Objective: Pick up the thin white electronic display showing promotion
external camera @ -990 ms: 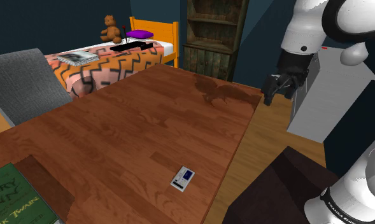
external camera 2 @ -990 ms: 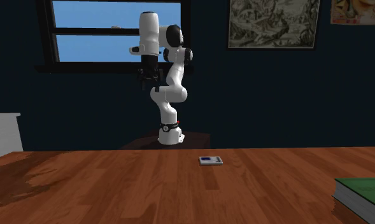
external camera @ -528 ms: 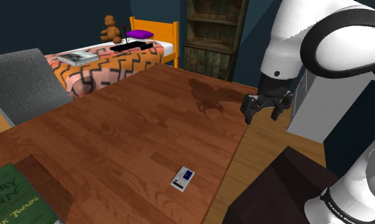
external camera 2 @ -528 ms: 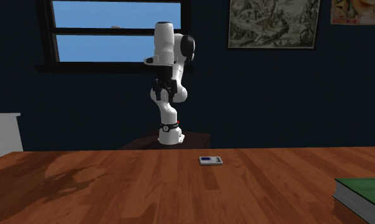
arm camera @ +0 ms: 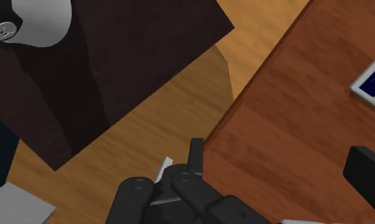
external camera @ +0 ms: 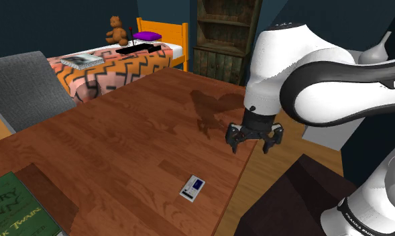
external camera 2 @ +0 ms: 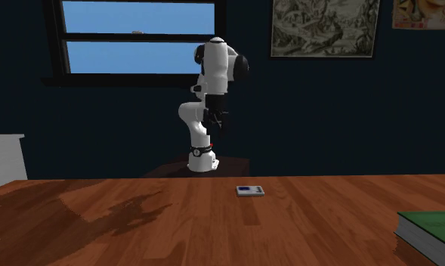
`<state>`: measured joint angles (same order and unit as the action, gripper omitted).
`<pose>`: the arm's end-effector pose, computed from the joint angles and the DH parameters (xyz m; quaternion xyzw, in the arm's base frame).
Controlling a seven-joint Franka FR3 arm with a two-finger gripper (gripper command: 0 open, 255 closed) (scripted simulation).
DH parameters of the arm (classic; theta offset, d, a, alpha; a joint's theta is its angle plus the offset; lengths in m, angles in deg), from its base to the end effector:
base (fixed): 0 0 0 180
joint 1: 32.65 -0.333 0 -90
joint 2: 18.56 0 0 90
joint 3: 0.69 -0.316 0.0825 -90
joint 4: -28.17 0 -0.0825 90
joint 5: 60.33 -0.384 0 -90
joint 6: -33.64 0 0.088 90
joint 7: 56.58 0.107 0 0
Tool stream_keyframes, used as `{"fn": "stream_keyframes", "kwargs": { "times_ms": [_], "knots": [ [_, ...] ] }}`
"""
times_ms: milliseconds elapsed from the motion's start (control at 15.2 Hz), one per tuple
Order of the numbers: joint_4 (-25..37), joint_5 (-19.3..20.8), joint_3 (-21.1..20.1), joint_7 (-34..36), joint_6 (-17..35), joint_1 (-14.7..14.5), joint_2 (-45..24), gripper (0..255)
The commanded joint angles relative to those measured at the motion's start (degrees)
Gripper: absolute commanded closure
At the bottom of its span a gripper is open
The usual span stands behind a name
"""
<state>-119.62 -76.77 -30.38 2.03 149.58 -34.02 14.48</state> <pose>0.3181 0.2087 0.4226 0.9413 -0.3373 -0.0025 0.0143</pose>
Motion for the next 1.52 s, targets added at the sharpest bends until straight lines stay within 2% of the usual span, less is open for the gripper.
{"fn": "stream_keyframes", "kwargs": {
  "times_ms": [0, 198, 396, 528, 726, 924, 1452],
  "knots": [
    [1.06, -0.60, -3.41, 5.50, 3.11, 1.01, -3.75, 0],
    [3.75, 0.26, -8.76, 14.03, 7.60, 3.36, -10.49, 0],
    [7.21, 3.71, -14.20, 23.74, 11.89, 6.51, -18.35, 0],
    [9.93, 8.06, -17.59, 31.31, 14.45, 8.72, -24.42, 0],
    [14.74, 18.17, -20.74, 44.62, 17.15, 10.53, -34.99, 0],
    [20.45, 28.49, -18.70, 57.16, 17.83, 7.41, -45.23, 0],
    [19.56, 34.35, -15.05, 61.14, 22.35, 4.32, -50.49, 0]
  ]
}}
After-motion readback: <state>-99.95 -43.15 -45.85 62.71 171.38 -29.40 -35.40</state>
